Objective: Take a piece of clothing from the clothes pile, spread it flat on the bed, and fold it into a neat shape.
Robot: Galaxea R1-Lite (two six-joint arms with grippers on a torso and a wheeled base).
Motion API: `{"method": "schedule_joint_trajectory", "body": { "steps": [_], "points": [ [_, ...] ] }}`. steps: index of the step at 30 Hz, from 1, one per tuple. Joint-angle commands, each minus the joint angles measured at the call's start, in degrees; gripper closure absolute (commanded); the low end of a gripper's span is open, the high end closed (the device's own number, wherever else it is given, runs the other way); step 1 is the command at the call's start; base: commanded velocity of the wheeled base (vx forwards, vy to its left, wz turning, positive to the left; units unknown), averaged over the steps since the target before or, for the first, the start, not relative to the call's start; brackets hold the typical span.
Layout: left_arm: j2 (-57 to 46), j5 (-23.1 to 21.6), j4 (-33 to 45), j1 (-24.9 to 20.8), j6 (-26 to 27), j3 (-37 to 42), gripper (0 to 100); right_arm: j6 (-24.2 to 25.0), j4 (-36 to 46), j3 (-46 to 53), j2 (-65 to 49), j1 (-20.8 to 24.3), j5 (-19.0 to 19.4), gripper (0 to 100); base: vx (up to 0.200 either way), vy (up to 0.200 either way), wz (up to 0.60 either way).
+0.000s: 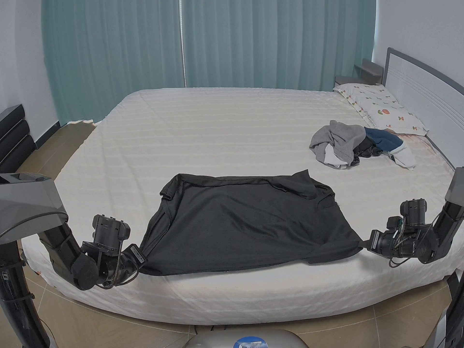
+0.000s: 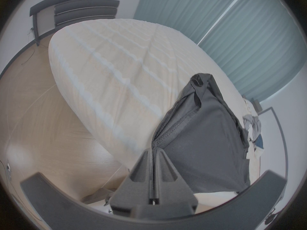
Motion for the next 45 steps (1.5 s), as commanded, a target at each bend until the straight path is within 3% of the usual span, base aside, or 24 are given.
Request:
{"method": "schedule_joint_trajectory", "body": {
  "steps": [1, 5, 7, 11, 19, 20, 22, 23, 29, 33, 34, 35, 39, 45],
  "points": [
    [-2.42, 0.08, 1.88, -1.60, 2.37, 1.85, 100, -0.21, 3.36, 2.27, -5.74, -0.91, -0.08, 100, 0.000, 0.000, 0.00],
    [-2.33, 0.17, 2.23, -2.04, 3.43, 2.46, 100, -1.88, 8.72, 2.53, -6.79, -1.35, -0.26, 100, 0.000, 0.000, 0.00],
    [-2.16, 0.26, 2.50, -2.92, 3.78, 3.52, 100, -4.95, 11.00, 3.67, -6.70, -2.23, -0.43, 100, 0.000, 0.000, 0.00],
    [-2.16, 0.43, 4.17, -3.63, 6.42, 4.31, 100, -6.45, 10.56, 4.90, -5.30, -2.23, -2.19, 100, 0.000, 0.000, 0.00],
    [-1.89, 0.17, 4.43, -3.54, 6.42, 3.78, 100, -7.24, 10.12, 4.47, -3.27, -1.26, -3.42, 100, 0.000, 0.000, 0.00],
    [-1.89, 0.08, 4.43, -3.54, 6.42, 3.78, 0, -7.15, 9.95, 4.29, -2.92, -1.18, -3.77, 100, 0.000, 0.000, 0.00],
    [-1.72, -0.09, 3.99, -3.63, 6.24, 3.78, 0, -6.54, 8.89, 3.94, -1.78, -0.21, -5.18, 100, 0.000, 0.000, 0.00],
    [-1.63, -0.18, 3.99, -3.63, 6.15, 3.61, 0, -5.83, 7.93, 3.94, -1.43, 0.14, -5.71, 0, 0.000, 0.000, 0.00],
    [-2.07, -0.97, 3.82, -3.36, 5.71, 2.99, 0, 3.84, 3.97, 4.64, -4.24, 2.43, -6.23, 0, 0.000, 0.000, 0.00],
    [-3.21, -0.97, 2.67, -3.10, 4.13, 2.20, 0, 17.37, 3.36, 6.22, -10.66, 7.00, -6.58, 0, 0.000, 0.000, 0.00],
    [-3.21, -0.97, 2.67, -3.10, 4.13, 2.20, 0, 17.37, 3.36, 6.22, -10.66, 7.00, -6.58, 0, 0.000, 0.000, 0.00],
    [-4.00, -0.97, 0.12, -3.10, 3.60, 2.73, 0, 21.94, 3.27, 8.51, -13.91, 9.81, -7.38, 0, 0.000, 0.000, 0.00],
    [-3.91, -1.06, -3.22, -3.01, 0.79, 2.99, 0, 25.72, 3.18, 12.38, -18.48, 13.41, -8.25, 0, 0.000, 0.000, 0.00],
    [-3.56, -2.47, -3.13, -3.01, 0.44, 2.38, 0, 28.71, 3.09, 14.66, -18.39, 14.03, -8.43, 0, 0.200, 0.000, 0.00]
  ]
}}
